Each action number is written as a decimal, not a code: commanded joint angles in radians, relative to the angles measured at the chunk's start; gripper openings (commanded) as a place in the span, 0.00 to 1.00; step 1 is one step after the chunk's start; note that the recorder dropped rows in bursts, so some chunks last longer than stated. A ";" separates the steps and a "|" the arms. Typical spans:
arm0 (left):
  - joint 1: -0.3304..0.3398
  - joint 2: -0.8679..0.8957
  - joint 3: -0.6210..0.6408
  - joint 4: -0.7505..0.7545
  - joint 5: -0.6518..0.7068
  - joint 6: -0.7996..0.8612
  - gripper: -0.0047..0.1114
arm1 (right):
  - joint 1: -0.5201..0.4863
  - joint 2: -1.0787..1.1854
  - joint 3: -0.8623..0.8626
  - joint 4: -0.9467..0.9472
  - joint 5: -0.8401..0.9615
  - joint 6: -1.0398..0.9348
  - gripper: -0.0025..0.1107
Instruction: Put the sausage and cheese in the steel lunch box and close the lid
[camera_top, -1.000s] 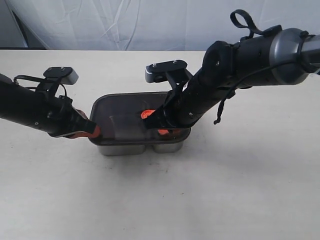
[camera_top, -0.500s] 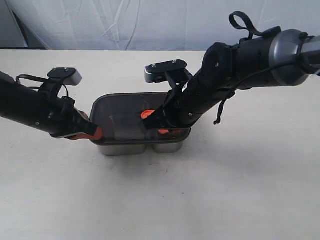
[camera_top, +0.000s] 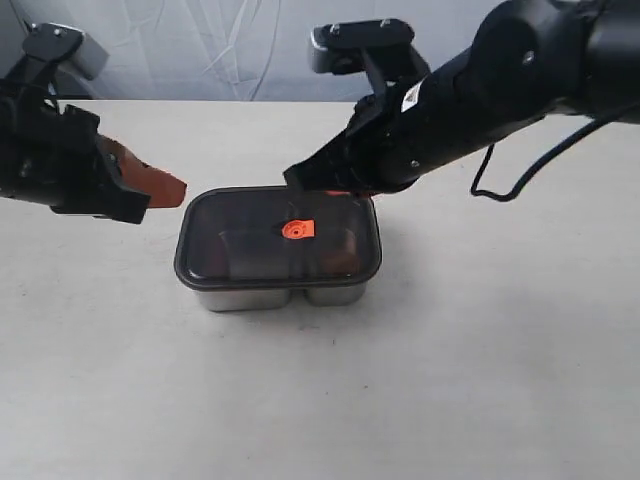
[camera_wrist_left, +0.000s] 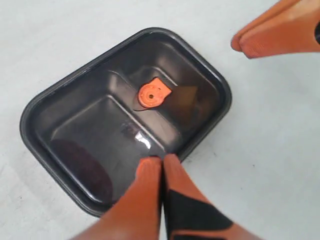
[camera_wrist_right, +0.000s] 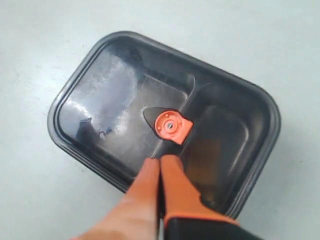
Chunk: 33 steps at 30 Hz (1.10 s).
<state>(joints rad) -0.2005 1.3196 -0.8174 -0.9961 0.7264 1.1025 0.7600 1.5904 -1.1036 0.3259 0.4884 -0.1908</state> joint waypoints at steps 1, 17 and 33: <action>-0.002 -0.170 0.007 0.124 0.067 -0.128 0.04 | -0.001 -0.143 0.049 -0.143 0.025 0.142 0.02; -0.002 -1.136 0.224 0.525 0.141 -0.703 0.04 | -0.001 -0.662 0.524 -0.207 0.021 0.347 0.02; -0.002 -1.320 0.221 0.444 0.347 -0.808 0.04 | -0.001 -0.686 0.534 -0.092 0.082 0.347 0.02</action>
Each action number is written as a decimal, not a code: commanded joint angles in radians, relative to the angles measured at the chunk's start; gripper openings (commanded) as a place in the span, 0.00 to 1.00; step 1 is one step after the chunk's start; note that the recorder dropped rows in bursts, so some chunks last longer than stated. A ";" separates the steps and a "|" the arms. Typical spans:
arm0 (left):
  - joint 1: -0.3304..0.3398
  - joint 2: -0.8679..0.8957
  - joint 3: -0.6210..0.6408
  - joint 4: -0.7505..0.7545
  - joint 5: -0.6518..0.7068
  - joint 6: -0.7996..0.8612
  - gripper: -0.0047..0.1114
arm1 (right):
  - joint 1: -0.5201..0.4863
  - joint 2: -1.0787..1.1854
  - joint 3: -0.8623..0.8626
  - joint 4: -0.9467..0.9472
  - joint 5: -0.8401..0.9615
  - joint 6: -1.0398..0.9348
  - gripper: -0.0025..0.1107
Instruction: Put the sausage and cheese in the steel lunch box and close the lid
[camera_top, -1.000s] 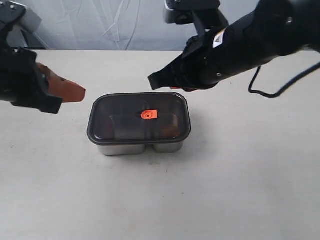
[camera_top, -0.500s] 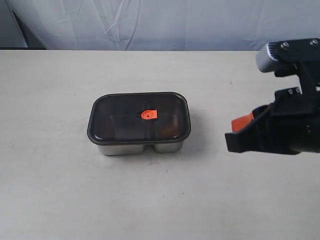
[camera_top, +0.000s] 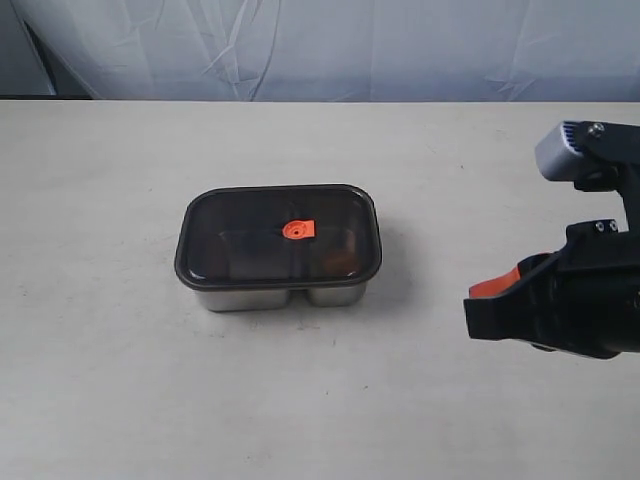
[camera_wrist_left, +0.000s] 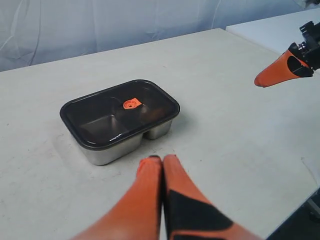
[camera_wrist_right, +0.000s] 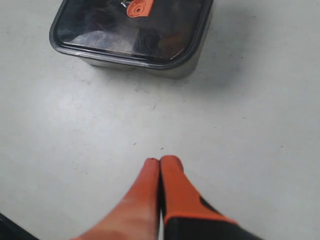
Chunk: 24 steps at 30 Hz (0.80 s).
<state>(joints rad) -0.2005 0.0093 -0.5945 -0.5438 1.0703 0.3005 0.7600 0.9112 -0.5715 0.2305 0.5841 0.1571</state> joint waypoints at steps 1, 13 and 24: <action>-0.002 -0.009 -0.002 -0.008 0.003 -0.006 0.04 | -0.001 -0.006 0.002 0.003 -0.014 -0.001 0.02; 0.149 -0.009 0.135 0.035 -0.632 0.223 0.04 | -0.001 -0.006 0.002 0.003 -0.015 -0.001 0.02; 0.220 -0.009 0.522 -0.186 -0.792 0.215 0.04 | -0.001 -0.006 0.002 0.011 -0.014 -0.001 0.02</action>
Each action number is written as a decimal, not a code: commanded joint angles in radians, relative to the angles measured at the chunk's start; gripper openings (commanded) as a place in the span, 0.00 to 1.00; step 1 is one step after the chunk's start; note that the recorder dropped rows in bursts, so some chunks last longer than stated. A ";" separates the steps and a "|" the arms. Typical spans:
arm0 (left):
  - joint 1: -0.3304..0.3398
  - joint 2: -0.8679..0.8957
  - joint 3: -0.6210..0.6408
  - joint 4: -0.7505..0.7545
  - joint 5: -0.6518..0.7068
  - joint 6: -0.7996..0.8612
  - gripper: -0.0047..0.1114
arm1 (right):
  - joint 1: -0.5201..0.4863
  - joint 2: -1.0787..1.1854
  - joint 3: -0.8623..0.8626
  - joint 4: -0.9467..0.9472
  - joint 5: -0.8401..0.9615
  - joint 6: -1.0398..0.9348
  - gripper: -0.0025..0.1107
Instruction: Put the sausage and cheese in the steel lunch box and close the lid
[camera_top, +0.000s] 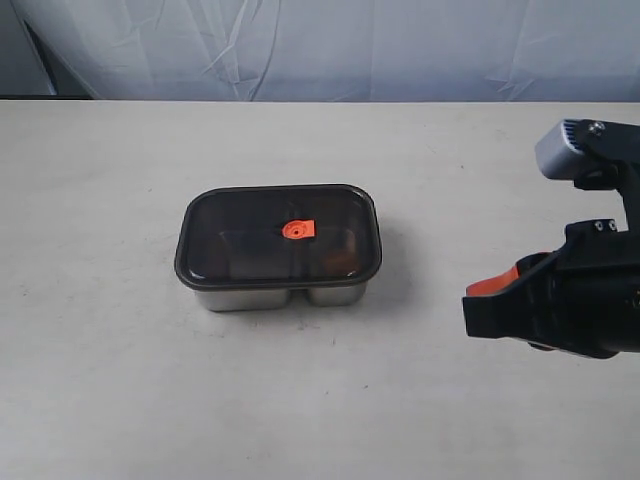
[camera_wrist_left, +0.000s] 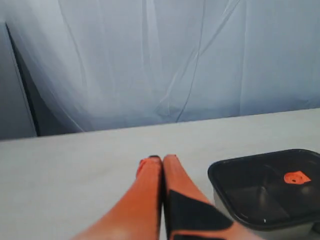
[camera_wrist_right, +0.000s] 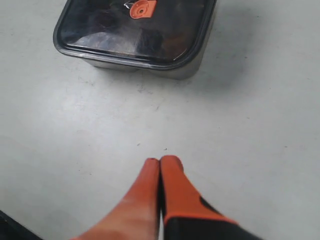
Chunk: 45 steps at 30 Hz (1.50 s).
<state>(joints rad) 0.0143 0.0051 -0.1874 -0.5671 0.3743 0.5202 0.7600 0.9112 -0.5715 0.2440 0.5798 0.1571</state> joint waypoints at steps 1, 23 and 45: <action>0.005 -0.005 0.141 -0.216 -0.101 -0.005 0.04 | -0.001 -0.006 0.002 -0.003 -0.010 -0.001 0.02; 0.005 -0.005 0.173 -0.140 -0.036 0.000 0.04 | -0.019 -0.217 0.062 -0.012 -0.039 -0.009 0.02; 0.005 -0.005 0.173 -0.128 -0.037 0.000 0.04 | -0.609 -0.911 0.572 -0.008 -0.295 -0.033 0.02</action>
